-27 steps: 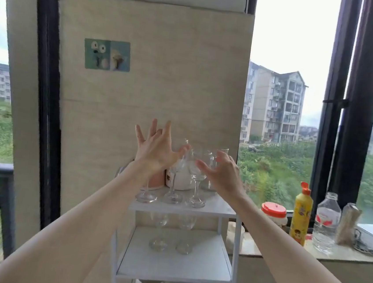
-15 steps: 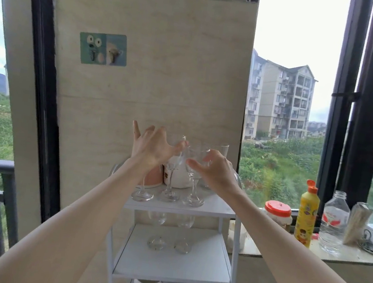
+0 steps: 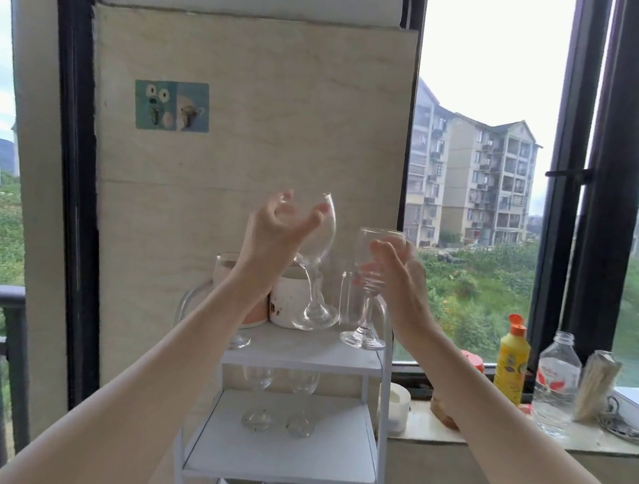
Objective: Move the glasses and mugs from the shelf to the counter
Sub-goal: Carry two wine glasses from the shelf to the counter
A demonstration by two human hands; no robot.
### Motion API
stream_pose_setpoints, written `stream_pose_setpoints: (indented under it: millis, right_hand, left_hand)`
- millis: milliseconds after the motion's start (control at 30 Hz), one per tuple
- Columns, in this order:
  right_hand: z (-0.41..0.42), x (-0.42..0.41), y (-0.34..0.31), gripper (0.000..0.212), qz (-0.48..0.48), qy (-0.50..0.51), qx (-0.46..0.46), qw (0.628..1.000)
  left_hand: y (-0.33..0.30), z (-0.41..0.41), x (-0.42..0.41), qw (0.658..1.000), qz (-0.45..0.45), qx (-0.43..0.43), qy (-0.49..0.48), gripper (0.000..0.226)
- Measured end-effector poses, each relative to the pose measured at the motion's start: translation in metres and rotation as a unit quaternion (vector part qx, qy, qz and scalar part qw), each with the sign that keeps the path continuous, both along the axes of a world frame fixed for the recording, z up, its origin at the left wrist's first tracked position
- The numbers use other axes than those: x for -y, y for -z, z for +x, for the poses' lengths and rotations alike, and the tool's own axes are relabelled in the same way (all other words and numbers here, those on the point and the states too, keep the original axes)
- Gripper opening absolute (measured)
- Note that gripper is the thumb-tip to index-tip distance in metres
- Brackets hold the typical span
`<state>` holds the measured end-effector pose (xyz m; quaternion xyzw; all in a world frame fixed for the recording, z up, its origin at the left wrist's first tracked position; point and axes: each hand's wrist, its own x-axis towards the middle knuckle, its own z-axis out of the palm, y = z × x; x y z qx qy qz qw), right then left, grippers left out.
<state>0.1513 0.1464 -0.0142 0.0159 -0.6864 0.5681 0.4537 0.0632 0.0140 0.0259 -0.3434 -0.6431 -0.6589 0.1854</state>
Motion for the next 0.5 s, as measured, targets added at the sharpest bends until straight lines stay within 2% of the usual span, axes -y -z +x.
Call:
stream_pose_setpoints:
  millis: [67, 167, 233, 300, 400, 433, 500]
  right_hand:
    - [0.009, -0.006, 0.003, 0.038, -0.056, -0.041, -0.021, 0.997]
    - [0.022, -0.015, 0.011, 0.019, -0.104, -0.04, -0.027, 0.993]
    - [0.036, -0.019, 0.018, 0.007, -0.117, -0.028, -0.027, 0.992]
    - [0.056, -0.022, 0.026, 0.02, -0.124, -0.017, -0.016, 0.992]
    - [0.097, -0.021, 0.04, 0.061, -0.106, 0.034, 0.017, 0.994]
    - [0.112, -0.021, 0.047, 0.064, -0.098, 0.053, 0.025, 0.994]
    - [0.145, -0.019, 0.061, 0.048, -0.098, 0.092, 0.032, 0.99]
  left_hand:
    - [0.005, 0.015, -0.002, 0.996, 0.036, 0.036, 0.067, 0.066]
    - [0.013, 0.034, -0.01, 0.98, 0.09, 0.101, 0.149, 0.032]
    - [0.019, 0.045, -0.014, 0.963, 0.117, 0.139, 0.198, 0.02]
    - [0.028, 0.056, -0.017, 0.954, 0.108, 0.152, 0.236, 0.022]
    - [0.051, 0.075, -0.017, 0.936, 0.092, 0.169, 0.295, 0.027]
    - [0.059, 0.083, -0.018, 0.927, 0.086, 0.171, 0.321, 0.022]
    - [0.077, 0.102, -0.02, 0.916, 0.054, 0.173, 0.358, 0.018]
